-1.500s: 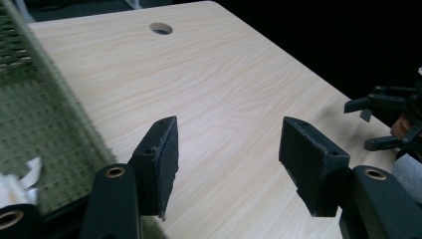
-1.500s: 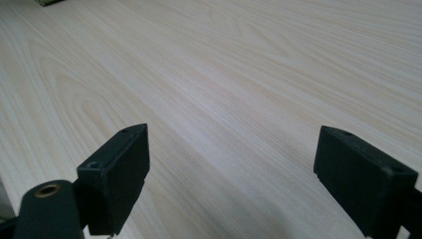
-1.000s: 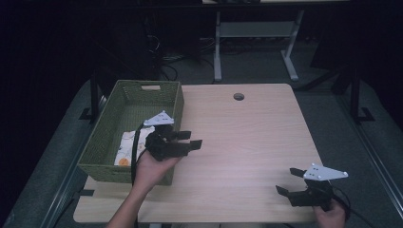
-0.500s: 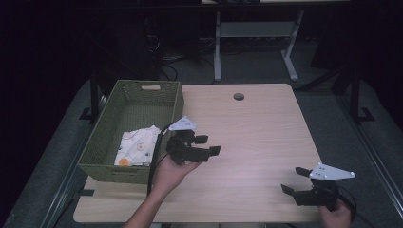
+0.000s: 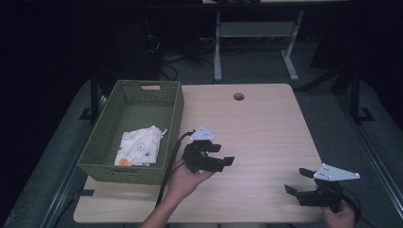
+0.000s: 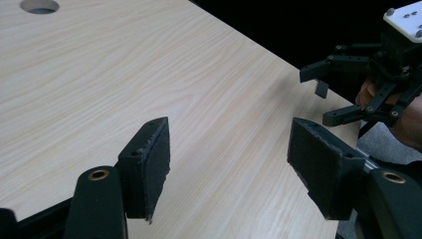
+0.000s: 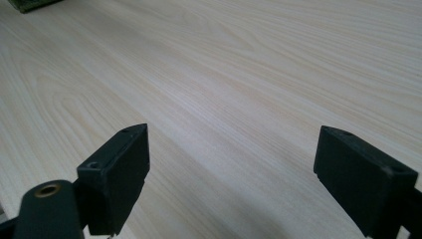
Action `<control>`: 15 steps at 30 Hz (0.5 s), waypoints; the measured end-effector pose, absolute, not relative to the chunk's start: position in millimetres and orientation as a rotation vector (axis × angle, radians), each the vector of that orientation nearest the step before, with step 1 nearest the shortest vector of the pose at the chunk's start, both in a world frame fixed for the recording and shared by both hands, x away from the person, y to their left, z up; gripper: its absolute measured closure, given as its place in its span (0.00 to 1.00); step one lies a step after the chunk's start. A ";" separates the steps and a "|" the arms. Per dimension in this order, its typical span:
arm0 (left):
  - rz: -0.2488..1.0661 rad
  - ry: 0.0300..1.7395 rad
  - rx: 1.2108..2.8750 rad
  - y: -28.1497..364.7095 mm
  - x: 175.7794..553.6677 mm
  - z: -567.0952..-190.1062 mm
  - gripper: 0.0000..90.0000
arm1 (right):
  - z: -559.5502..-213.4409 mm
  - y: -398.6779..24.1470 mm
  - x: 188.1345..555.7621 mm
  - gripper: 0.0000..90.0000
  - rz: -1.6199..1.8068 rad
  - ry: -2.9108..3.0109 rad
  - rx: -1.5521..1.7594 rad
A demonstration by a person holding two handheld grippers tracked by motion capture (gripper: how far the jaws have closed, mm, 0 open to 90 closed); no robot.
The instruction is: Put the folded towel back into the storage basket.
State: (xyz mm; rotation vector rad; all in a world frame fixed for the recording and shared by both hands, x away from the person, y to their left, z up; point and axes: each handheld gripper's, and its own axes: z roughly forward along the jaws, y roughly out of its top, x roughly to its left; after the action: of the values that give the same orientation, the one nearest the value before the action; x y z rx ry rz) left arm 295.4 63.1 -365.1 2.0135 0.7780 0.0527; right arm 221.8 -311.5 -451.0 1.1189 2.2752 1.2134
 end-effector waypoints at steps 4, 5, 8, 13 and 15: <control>0.056 0.763 2.022 54.3 293.7 -368.4 0.38 | -451.2 -312.7 221.1 0.16 1.215 2.275 1.125; 0.058 0.758 2.026 52.5 292.7 -369.1 0.38 | -451.7 -312.9 221.5 0.16 1.214 2.277 1.122; 0.047 0.753 2.048 46.5 290.1 -373.5 0.38 | -453.1 -311.9 222.2 0.16 1.210 2.287 1.124; 0.037 0.739 2.073 39.3 285.4 -383.4 0.37 | -454.7 -311.3 223.8 0.16 1.201 2.296 1.138; 0.039 0.735 2.076 36.7 284.2 -387.0 0.36 | -455.1 -311.9 224.5 0.16 1.195 2.300 1.127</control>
State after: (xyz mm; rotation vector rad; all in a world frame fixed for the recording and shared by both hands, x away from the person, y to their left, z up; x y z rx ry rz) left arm 284.2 36.7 -387.0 2.0759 0.7352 0.0386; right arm 224.5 -311.9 -455.1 1.1273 2.2996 1.1949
